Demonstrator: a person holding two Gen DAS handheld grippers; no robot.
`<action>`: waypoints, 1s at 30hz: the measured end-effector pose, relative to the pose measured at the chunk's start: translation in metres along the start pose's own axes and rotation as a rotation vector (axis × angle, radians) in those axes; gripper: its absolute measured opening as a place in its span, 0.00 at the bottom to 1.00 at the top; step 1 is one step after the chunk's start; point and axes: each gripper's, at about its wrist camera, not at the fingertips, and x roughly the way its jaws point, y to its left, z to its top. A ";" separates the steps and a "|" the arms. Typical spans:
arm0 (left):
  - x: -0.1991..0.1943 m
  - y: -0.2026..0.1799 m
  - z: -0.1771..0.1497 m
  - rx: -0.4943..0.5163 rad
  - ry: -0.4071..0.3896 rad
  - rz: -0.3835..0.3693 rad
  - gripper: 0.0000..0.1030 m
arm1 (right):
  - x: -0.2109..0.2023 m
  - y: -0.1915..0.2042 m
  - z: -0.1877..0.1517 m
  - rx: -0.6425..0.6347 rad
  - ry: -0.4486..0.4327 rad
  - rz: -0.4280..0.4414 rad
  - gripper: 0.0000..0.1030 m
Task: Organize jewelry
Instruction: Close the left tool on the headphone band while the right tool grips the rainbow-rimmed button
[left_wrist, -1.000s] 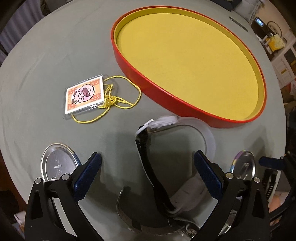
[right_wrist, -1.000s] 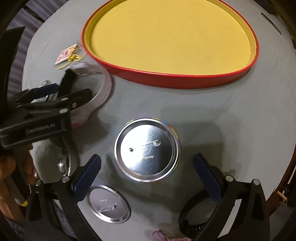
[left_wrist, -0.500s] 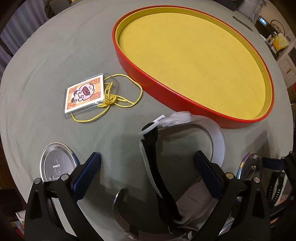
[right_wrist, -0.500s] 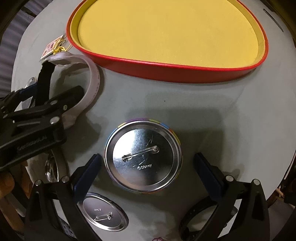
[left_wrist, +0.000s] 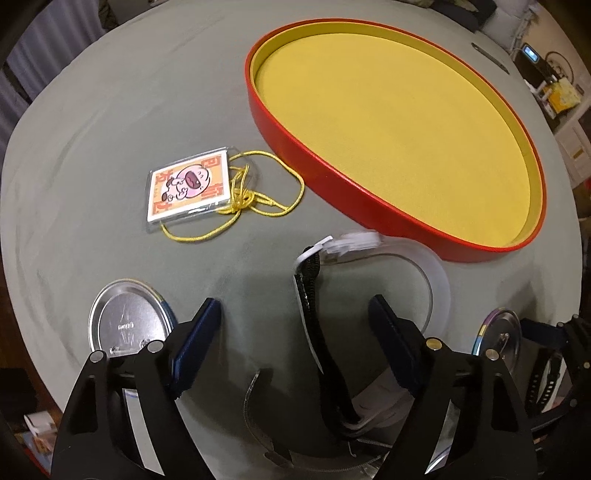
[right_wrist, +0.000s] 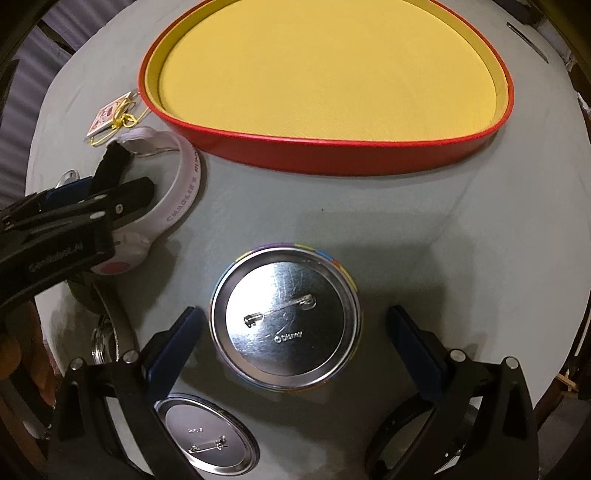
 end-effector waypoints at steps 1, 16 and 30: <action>0.005 0.001 0.001 0.007 -0.010 0.004 0.78 | 0.001 0.000 0.000 -0.008 -0.010 -0.002 0.92; 0.006 -0.027 -0.002 0.101 -0.224 0.042 0.41 | -0.021 0.001 -0.039 -0.075 -0.155 0.077 0.68; 0.006 -0.028 0.000 0.112 -0.258 0.004 0.27 | -0.008 0.004 -0.039 -0.089 -0.224 0.057 0.68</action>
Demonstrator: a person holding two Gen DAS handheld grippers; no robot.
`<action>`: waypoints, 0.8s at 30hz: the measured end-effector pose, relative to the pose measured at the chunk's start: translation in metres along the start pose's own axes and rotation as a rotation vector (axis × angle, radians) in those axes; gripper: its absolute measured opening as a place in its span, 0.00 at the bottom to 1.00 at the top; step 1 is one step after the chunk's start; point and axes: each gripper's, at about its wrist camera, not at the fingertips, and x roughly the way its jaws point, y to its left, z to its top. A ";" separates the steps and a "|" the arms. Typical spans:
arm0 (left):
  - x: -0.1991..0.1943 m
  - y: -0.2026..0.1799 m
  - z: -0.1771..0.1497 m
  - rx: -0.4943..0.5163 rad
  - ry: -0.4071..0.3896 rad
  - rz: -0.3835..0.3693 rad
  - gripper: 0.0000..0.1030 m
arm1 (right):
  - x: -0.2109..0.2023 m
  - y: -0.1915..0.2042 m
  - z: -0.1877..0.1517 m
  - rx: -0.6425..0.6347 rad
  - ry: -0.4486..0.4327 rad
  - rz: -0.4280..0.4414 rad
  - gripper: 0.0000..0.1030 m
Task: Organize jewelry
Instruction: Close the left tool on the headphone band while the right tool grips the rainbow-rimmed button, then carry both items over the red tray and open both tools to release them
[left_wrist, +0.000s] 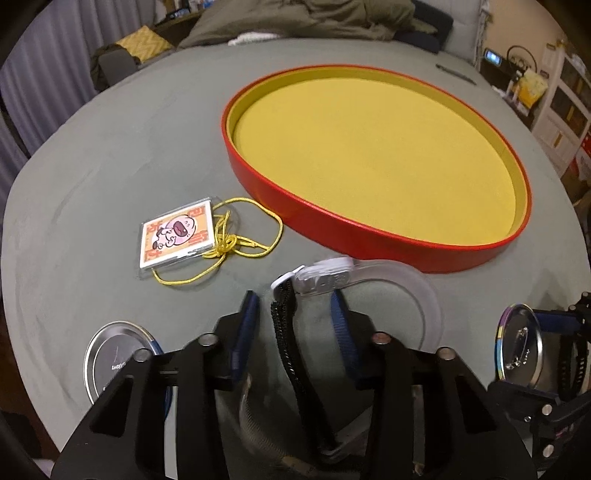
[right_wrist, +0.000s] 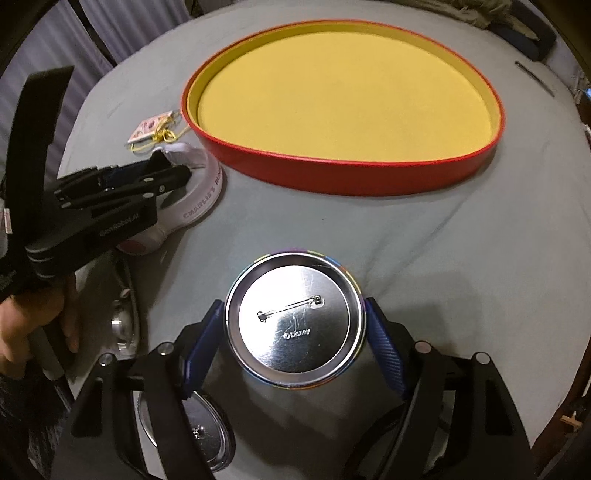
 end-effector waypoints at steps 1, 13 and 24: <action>-0.004 0.002 -0.002 -0.007 -0.010 -0.001 0.17 | -0.003 0.000 -0.001 0.006 -0.009 -0.001 0.68; -0.009 0.003 -0.010 -0.034 -0.014 0.016 0.09 | -0.056 -0.002 -0.022 0.106 -0.099 -0.021 0.68; -0.046 -0.005 0.011 -0.015 -0.030 -0.013 0.09 | -0.077 -0.005 0.001 0.125 -0.100 -0.034 0.68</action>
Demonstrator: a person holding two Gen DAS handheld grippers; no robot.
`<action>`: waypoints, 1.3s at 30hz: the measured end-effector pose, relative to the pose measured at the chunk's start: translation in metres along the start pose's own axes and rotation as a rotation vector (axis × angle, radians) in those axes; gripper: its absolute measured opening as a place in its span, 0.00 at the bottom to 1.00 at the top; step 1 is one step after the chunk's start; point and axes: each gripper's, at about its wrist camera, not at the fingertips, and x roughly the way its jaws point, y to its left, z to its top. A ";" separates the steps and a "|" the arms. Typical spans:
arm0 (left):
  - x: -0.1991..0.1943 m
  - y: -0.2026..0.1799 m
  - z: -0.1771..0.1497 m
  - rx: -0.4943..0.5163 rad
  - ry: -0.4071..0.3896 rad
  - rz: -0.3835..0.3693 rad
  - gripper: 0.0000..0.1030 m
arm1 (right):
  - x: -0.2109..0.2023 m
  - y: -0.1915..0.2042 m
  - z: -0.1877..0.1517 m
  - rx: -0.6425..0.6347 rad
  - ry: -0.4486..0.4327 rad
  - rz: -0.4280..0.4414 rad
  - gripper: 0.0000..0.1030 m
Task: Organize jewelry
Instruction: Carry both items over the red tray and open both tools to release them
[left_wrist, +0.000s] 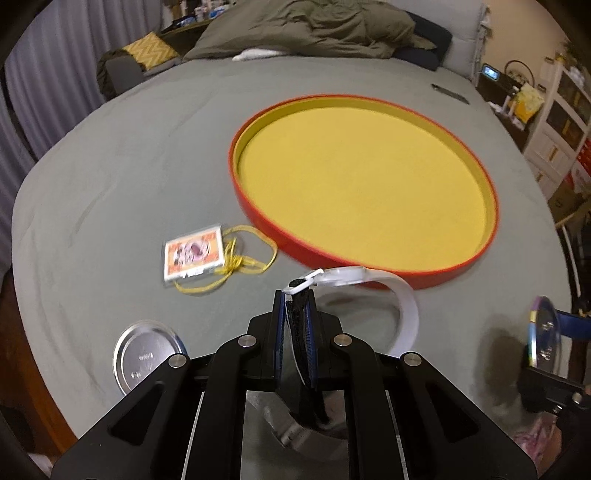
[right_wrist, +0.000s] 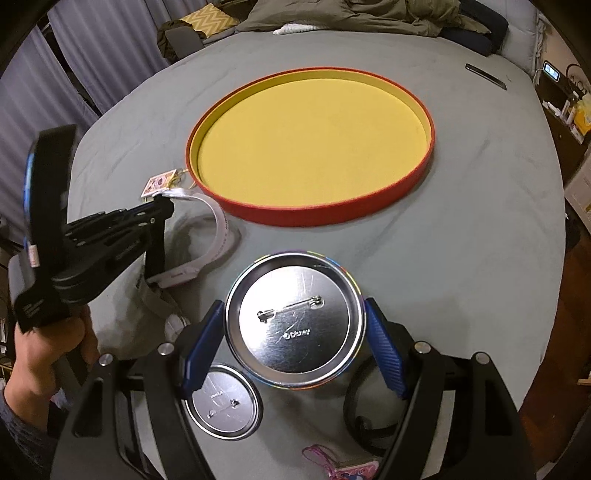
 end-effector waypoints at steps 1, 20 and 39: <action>-0.003 -0.001 0.003 0.004 -0.006 -0.004 0.09 | -0.003 0.000 0.004 -0.002 0.001 -0.004 0.68; -0.049 0.015 0.135 -0.017 -0.125 -0.071 0.09 | -0.060 0.016 0.146 -0.066 -0.123 -0.025 0.68; 0.123 0.019 0.218 -0.071 0.085 -0.059 0.09 | 0.092 -0.032 0.269 0.072 0.043 -0.025 0.68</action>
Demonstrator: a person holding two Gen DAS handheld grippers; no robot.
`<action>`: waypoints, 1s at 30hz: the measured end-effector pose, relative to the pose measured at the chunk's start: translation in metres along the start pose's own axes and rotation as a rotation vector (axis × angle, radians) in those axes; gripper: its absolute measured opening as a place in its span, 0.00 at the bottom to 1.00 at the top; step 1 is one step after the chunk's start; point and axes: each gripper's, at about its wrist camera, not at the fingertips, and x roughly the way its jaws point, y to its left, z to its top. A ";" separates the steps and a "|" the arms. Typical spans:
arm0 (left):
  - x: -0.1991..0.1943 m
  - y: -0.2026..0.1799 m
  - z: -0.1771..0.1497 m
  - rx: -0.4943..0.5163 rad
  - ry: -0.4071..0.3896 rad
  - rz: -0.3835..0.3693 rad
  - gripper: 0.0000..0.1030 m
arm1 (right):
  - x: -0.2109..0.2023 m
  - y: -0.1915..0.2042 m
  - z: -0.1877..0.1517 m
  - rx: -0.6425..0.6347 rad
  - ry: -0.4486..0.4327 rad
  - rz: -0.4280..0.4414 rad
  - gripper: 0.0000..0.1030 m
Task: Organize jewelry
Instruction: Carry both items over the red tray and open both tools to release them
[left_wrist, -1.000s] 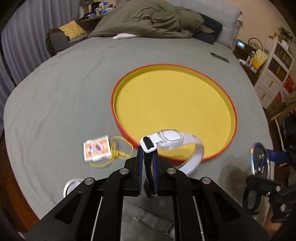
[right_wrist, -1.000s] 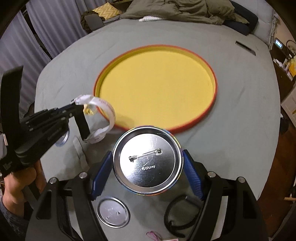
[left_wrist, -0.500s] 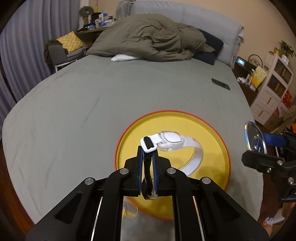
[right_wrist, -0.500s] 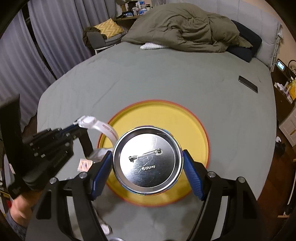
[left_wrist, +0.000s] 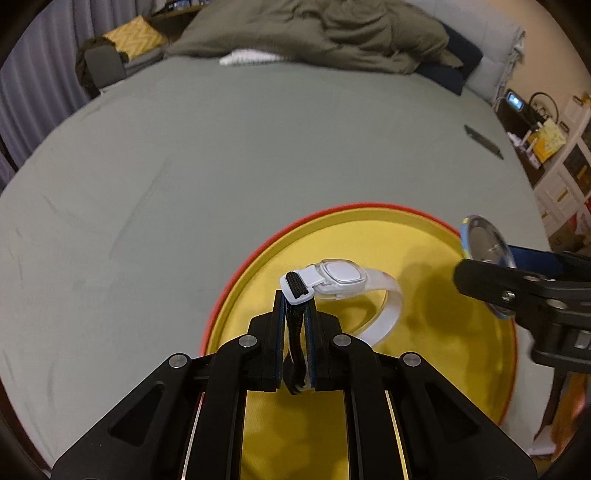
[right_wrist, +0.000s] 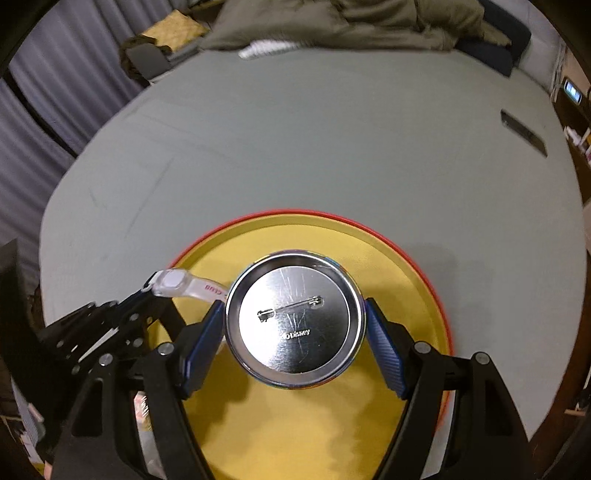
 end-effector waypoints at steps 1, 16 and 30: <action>0.007 0.000 0.001 -0.001 -0.004 0.003 0.09 | 0.013 -0.003 0.002 0.007 0.013 -0.007 0.68; 0.058 0.008 -0.008 0.020 0.031 0.052 0.09 | 0.087 -0.003 -0.015 -0.038 0.076 -0.106 0.68; 0.019 -0.018 -0.003 0.174 -0.060 0.099 0.71 | 0.072 0.005 -0.005 -0.052 0.090 -0.090 0.79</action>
